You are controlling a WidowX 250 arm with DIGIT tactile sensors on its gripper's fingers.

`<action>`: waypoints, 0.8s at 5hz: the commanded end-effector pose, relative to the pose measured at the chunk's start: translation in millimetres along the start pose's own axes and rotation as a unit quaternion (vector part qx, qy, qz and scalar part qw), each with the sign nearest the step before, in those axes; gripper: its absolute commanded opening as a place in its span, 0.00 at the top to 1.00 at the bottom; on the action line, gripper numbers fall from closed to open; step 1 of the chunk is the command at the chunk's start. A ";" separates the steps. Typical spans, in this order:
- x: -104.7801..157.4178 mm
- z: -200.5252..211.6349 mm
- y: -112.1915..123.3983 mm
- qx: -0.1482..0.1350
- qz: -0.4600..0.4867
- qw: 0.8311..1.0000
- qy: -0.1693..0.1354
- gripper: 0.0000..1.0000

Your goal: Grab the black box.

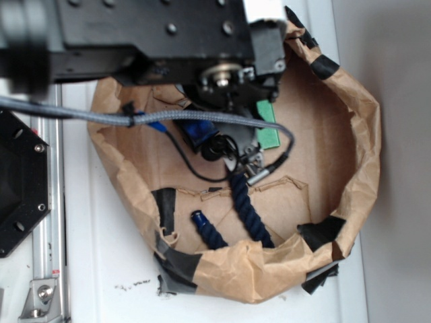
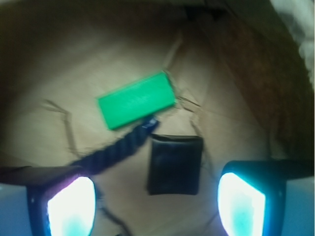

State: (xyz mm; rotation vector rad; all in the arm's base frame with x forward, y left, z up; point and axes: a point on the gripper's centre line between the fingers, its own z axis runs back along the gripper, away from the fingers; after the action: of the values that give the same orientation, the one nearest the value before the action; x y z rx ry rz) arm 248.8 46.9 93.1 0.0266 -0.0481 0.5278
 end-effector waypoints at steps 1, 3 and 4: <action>5.6 0.7 8.8 0.001 -0.017 1.000 -0.020 0.00; 5.6 0.7 8.8 0.001 -0.017 1.000 -0.020 0.00; -3.6 -32.9 25.4 -0.070 0.019 0.997 -0.017 0.00</action>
State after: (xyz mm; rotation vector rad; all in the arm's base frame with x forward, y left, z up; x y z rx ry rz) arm 232.5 56.8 52.5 -0.0892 -0.0801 0.5530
